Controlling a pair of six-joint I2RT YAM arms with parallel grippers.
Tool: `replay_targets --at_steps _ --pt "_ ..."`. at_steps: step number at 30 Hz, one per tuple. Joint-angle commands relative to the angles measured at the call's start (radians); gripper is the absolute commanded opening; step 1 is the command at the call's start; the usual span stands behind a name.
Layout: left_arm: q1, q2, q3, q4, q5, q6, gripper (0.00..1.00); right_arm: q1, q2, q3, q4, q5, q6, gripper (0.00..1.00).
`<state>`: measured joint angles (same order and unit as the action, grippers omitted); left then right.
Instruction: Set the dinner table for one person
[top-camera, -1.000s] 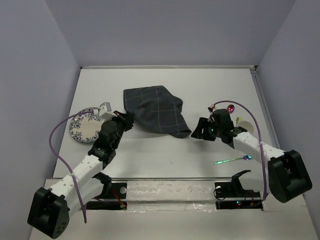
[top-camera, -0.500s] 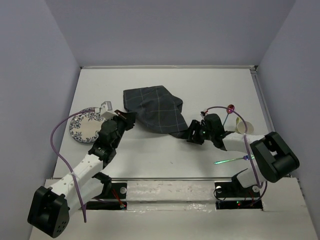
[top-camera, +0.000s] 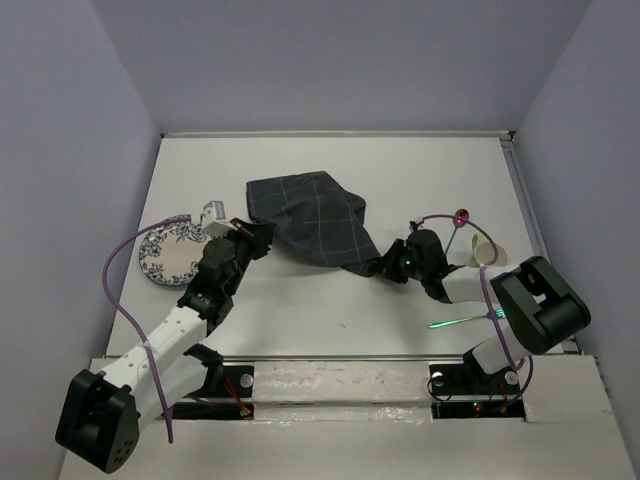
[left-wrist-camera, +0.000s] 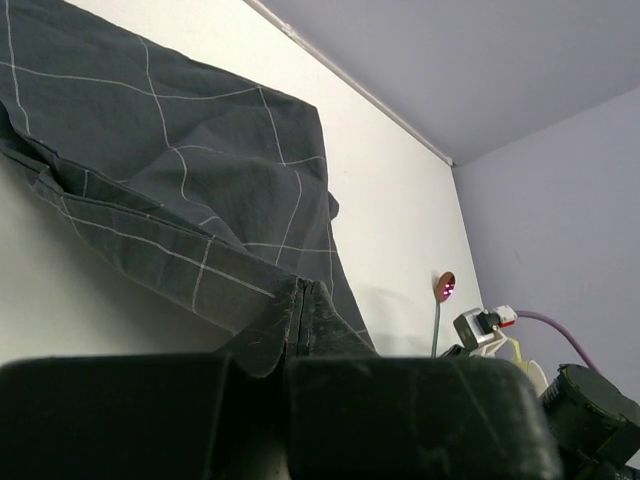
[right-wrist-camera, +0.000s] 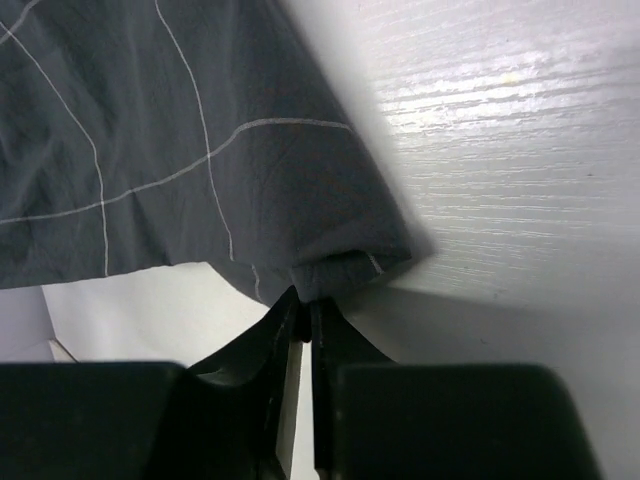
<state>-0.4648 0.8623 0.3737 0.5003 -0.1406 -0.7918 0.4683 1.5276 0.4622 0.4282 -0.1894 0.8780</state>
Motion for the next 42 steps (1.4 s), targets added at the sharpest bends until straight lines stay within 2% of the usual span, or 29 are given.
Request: replay_targets --at_steps 1,2,7,11,15,21,22,23,24,25,26,27,30,32,34,35,37,38,39,40,42 --pt "-0.005 0.009 0.059 0.083 -0.017 -0.001 0.00 0.006 -0.062 0.009 -0.006 0.061 -0.040 0.06" --pt "-0.006 0.018 0.065 0.084 -0.017 -0.003 0.00 0.006 -0.079 0.010 -0.023 0.067 -0.050 0.01" --pt "-0.005 0.038 0.096 0.115 -0.043 -0.020 0.00 0.006 -0.287 0.061 -0.274 0.159 -0.167 0.00" --pt "-0.005 0.089 0.180 0.121 -0.071 -0.012 0.00 0.006 -0.427 0.124 -0.446 0.316 -0.264 0.00" --pt "0.018 0.181 0.304 0.138 -0.082 -0.003 0.00 0.006 -0.417 0.275 -0.586 0.445 -0.393 0.00" --pt "0.158 0.450 0.654 0.084 0.051 -0.004 0.00 -0.121 -0.192 0.715 -0.715 0.551 -0.666 0.00" --pt "0.175 0.513 0.776 0.039 0.085 0.000 0.00 -0.147 -0.123 0.783 -0.742 0.579 -0.742 0.00" --pt "0.189 0.514 0.836 0.038 0.105 0.008 0.00 -0.148 -0.092 0.852 -0.756 0.608 -0.779 0.00" --pt "0.213 0.562 0.908 -0.018 0.125 0.019 0.00 -0.169 -0.066 1.000 -0.776 0.673 -0.815 0.00" --pt "0.218 0.587 1.047 -0.057 0.136 0.034 0.00 -0.169 -0.026 1.073 -0.801 0.703 -0.882 0.00" --pt "0.222 0.612 1.103 -0.095 0.136 0.067 0.00 -0.181 -0.014 1.142 -0.806 0.725 -0.925 0.00" --pt "0.227 0.618 1.183 -0.141 0.169 0.083 0.00 -0.181 -0.001 1.278 -0.821 0.752 -0.980 0.00" --pt "0.230 0.600 1.209 -0.166 0.162 0.108 0.00 -0.181 0.006 1.440 -0.864 0.745 -1.002 0.00" --pt "0.233 0.560 1.118 -0.139 0.164 0.095 0.00 -0.181 -0.047 1.397 -0.864 0.710 -0.981 0.00" --pt "0.239 0.528 1.020 -0.115 0.167 0.068 0.00 -0.181 -0.102 1.286 -0.846 0.679 -0.956 0.00" --pt "0.250 0.488 0.905 -0.088 0.165 0.057 0.00 -0.181 -0.133 1.135 -0.812 0.670 -0.929 0.00" --pt "0.265 0.436 0.771 -0.050 0.164 0.019 0.00 -0.181 -0.216 0.968 -0.767 0.613 -0.883 0.00" --pt "0.278 0.381 0.636 -0.010 0.162 0.005 0.00 -0.181 -0.237 0.810 -0.757 0.582 -0.813 0.00" --pt "0.284 0.357 0.567 0.009 0.161 -0.006 0.00 -0.181 -0.268 0.731 -0.741 0.529 -0.780 0.00" --pt "0.285 0.313 0.438 0.062 0.164 -0.029 0.00 -0.165 -0.277 0.654 -0.696 0.503 -0.710 0.00" --pt "0.285 0.281 0.317 0.098 0.167 -0.050 0.00 -0.129 -0.277 0.466 -0.640 0.426 -0.653 0.00"
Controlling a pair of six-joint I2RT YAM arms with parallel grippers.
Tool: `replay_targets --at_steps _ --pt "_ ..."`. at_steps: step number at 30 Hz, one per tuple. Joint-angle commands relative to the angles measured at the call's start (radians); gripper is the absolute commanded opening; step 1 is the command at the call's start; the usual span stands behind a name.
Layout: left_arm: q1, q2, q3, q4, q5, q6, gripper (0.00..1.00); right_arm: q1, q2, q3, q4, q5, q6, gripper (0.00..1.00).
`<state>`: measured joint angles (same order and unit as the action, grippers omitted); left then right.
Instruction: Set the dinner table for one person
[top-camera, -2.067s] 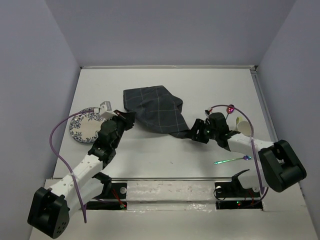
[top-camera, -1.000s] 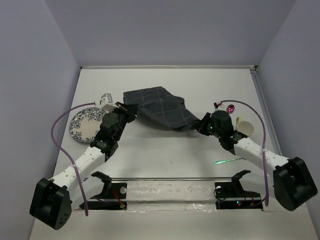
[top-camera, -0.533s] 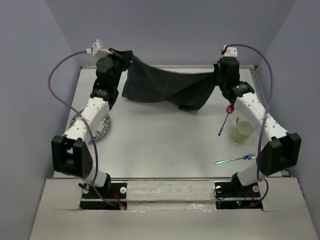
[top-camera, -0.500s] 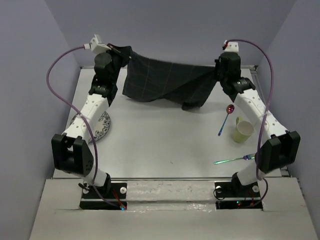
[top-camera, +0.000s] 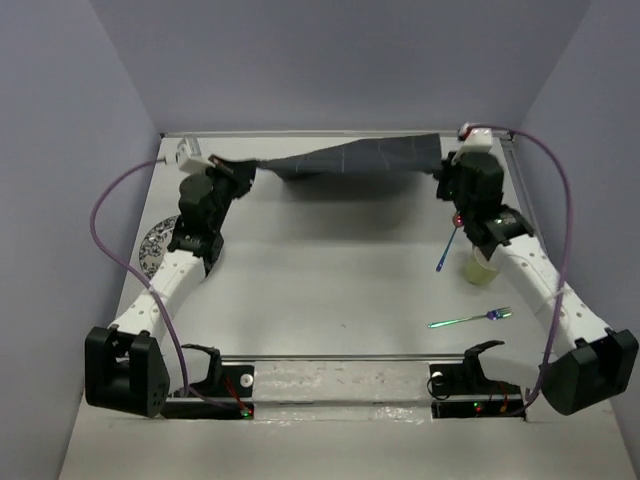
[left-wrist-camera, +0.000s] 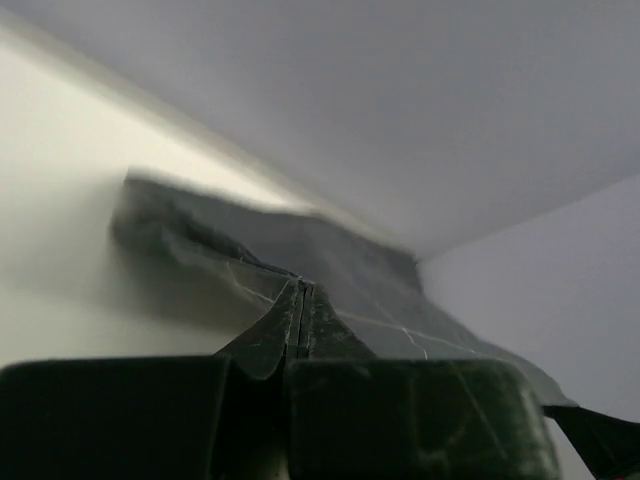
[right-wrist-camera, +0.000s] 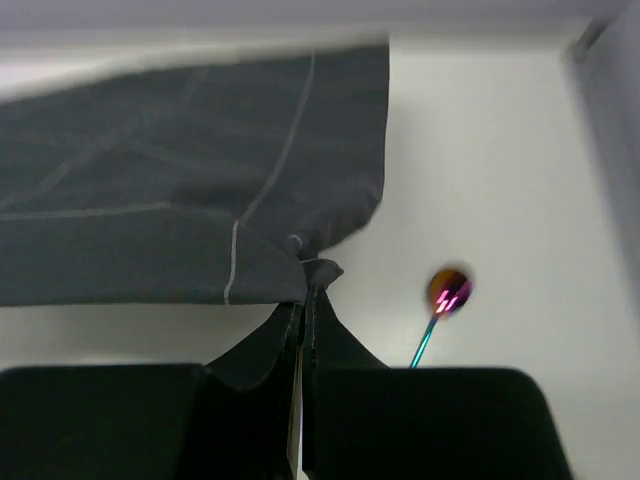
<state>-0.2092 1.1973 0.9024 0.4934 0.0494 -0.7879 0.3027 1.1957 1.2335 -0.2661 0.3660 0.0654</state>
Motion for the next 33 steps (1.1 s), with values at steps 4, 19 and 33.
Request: replay_targets --at_steps 4,19,33 --pt "0.040 -0.120 -0.468 0.203 0.001 -0.091 0.00 0.168 0.103 -0.462 0.064 -0.137 0.316 0.23" --pt "0.059 -0.455 -0.855 0.139 0.021 -0.071 0.03 0.205 -0.208 -0.704 -0.021 -0.246 0.569 0.64" --pt "0.088 -0.495 -0.813 -0.033 -0.074 0.029 0.12 0.161 -0.021 -0.684 0.031 -0.028 0.671 0.66"
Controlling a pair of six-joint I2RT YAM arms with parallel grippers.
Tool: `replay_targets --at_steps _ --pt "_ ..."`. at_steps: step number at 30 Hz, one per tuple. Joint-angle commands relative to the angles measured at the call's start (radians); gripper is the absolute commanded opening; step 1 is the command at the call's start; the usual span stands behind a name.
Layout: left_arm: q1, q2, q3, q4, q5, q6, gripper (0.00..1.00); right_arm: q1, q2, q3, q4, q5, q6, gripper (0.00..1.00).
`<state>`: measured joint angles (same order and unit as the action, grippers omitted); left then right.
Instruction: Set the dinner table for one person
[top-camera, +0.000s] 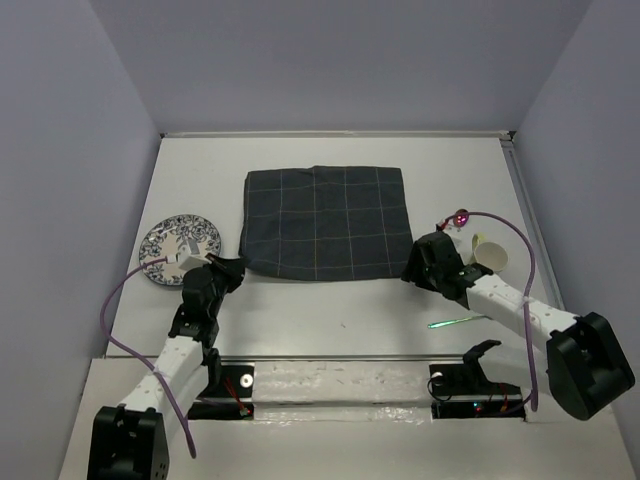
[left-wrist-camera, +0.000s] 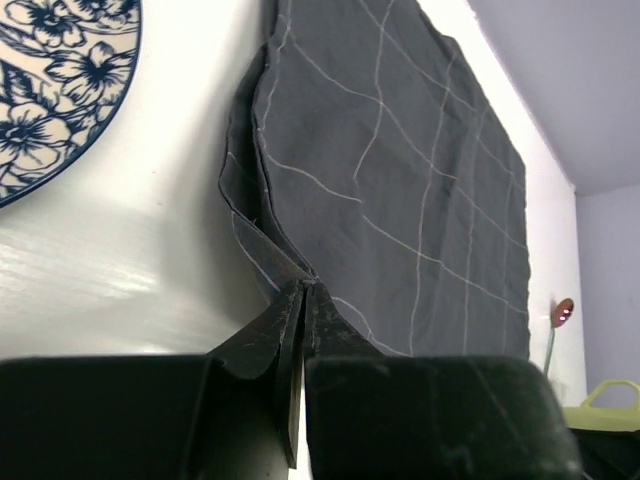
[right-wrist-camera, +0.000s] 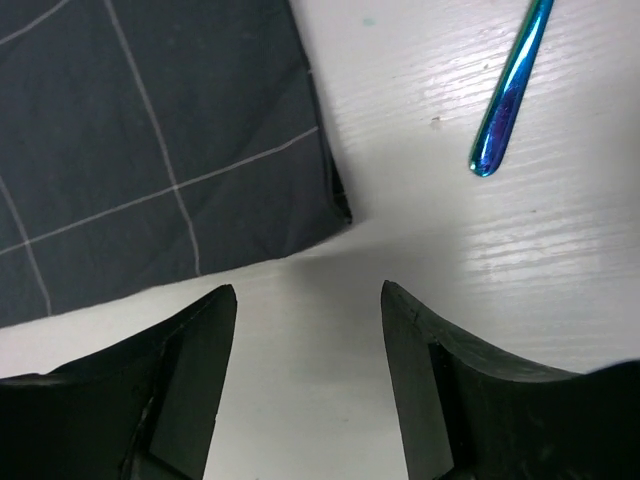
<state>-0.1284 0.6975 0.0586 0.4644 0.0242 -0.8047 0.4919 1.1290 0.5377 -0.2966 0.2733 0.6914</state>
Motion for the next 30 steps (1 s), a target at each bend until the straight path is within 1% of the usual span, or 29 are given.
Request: replay_targets --at_steps 1,3,4,5,6,7,8,10,11,12,13,14,16,17,20,23,27,30 --pt "0.009 0.008 0.030 -0.006 -0.049 0.045 0.13 -0.038 0.055 0.011 0.077 0.057 0.040 0.66" --pt "0.010 0.010 0.035 -0.016 -0.050 0.044 0.17 -0.050 0.067 0.011 0.096 0.050 0.039 0.66" --pt "0.010 0.007 0.040 -0.023 -0.059 0.044 0.25 -0.065 0.081 0.011 0.114 0.037 0.039 0.66" --pt "0.010 0.000 0.052 -0.044 -0.067 0.045 0.30 -0.078 0.090 0.011 0.123 0.032 0.039 0.65" --pt "0.012 -0.003 0.056 -0.055 -0.073 0.044 0.37 -0.078 0.109 0.011 0.131 0.018 0.037 0.63" --pt "0.012 -0.004 0.063 -0.062 -0.078 0.044 0.48 -0.078 0.120 0.013 0.142 0.012 0.039 0.60" --pt "0.012 -0.009 0.081 -0.076 -0.078 0.044 0.52 -0.087 0.130 0.013 0.148 0.007 0.039 0.54" --pt "0.010 -0.013 0.109 -0.092 -0.070 0.044 0.59 -0.087 0.159 0.015 0.163 -0.003 0.045 0.49" --pt "0.012 -0.016 0.144 -0.098 -0.060 0.056 0.61 -0.087 0.167 0.015 0.169 -0.006 0.048 0.46" --pt "0.009 -0.018 0.164 -0.111 -0.053 0.059 0.62 -0.087 0.172 0.013 0.175 -0.008 0.051 0.41" --pt "0.007 -0.018 0.181 -0.116 -0.046 0.064 0.62 -0.087 0.175 0.011 0.183 -0.008 0.053 0.39" --pt "0.004 -0.015 0.211 -0.121 -0.037 0.067 0.63 -0.087 0.182 0.013 0.186 -0.009 0.053 0.33" --pt "-0.004 -0.016 0.231 -0.124 -0.029 0.067 0.63 -0.087 0.189 0.013 0.191 -0.005 0.056 0.29" --pt "-0.011 -0.016 0.250 -0.124 -0.029 0.070 0.63 -0.087 0.199 0.019 0.194 -0.003 0.056 0.23" --pt "-0.020 -0.018 0.268 -0.127 -0.029 0.073 0.62 -0.087 0.216 0.027 0.198 -0.020 0.056 0.10" --pt "-0.025 -0.015 0.291 -0.135 0.006 0.081 0.62 -0.087 0.193 0.004 0.186 -0.042 0.065 0.01" --pt "-0.033 -0.013 0.314 -0.144 0.022 0.090 0.61 -0.087 0.109 -0.030 0.139 -0.059 0.079 0.00" --pt "-0.043 -0.012 0.349 -0.170 0.032 0.105 0.59 -0.087 0.034 -0.048 0.068 -0.045 0.074 0.01"
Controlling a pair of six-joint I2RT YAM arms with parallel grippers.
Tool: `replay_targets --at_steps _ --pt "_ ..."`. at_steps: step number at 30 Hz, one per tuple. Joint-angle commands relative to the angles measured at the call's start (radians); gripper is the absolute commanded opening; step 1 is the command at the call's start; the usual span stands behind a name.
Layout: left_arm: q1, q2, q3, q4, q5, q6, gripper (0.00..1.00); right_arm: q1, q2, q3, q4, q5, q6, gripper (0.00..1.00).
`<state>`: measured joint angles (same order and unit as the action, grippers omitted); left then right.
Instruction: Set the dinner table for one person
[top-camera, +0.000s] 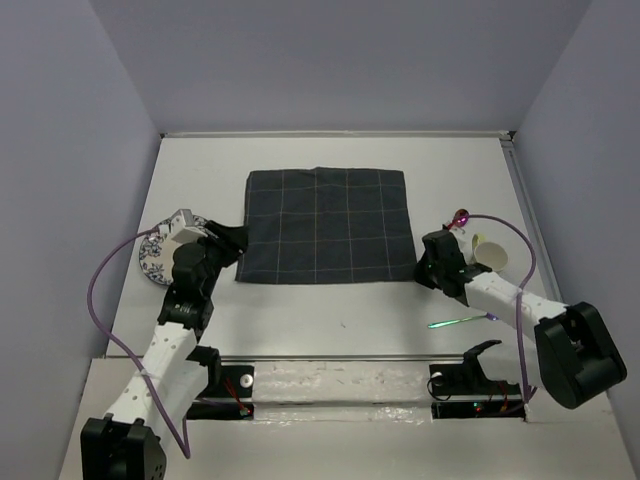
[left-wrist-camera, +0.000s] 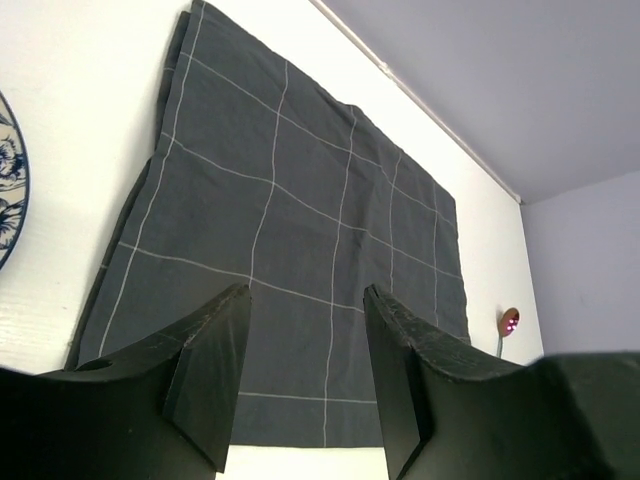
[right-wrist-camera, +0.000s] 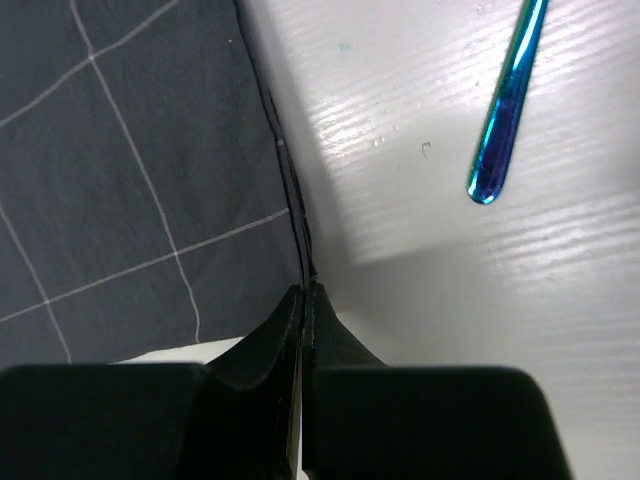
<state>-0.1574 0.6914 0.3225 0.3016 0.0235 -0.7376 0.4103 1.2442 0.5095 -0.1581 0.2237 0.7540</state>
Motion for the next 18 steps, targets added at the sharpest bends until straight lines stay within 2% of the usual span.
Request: replay_targets --at_steps 1,5,7,8,9,10,12,17,18 --pt "-0.017 -0.001 0.099 -0.016 0.039 0.043 0.59 -0.005 -0.100 -0.023 -0.086 0.008 0.008 0.00" --pt "-0.030 0.010 0.194 -0.090 0.036 0.079 0.59 -0.005 -0.189 -0.029 -0.162 0.011 0.002 0.01" --pt "-0.033 0.011 0.220 -0.114 0.027 0.106 0.59 -0.005 -0.204 -0.031 -0.175 0.012 -0.007 0.09" --pt "-0.034 0.013 0.230 -0.124 0.021 0.112 0.59 -0.005 -0.204 -0.028 -0.184 0.012 -0.013 0.21" --pt "-0.033 0.014 0.245 -0.137 0.010 0.118 0.59 -0.005 -0.206 -0.016 -0.193 0.009 -0.033 0.42" --pt "-0.034 0.014 0.250 -0.140 0.004 0.130 0.59 -0.005 -0.203 -0.005 -0.196 0.002 -0.048 0.50" --pt "-0.034 0.010 0.262 -0.150 -0.008 0.139 0.59 -0.005 -0.203 0.049 -0.227 0.002 -0.096 0.57" --pt "-0.034 0.008 0.319 -0.186 -0.013 0.188 0.59 -0.005 -0.227 0.162 -0.222 -0.090 -0.226 0.58" --pt "-0.034 0.008 0.331 -0.191 -0.013 0.193 0.59 0.010 -0.218 0.190 -0.206 -0.157 -0.237 0.57"
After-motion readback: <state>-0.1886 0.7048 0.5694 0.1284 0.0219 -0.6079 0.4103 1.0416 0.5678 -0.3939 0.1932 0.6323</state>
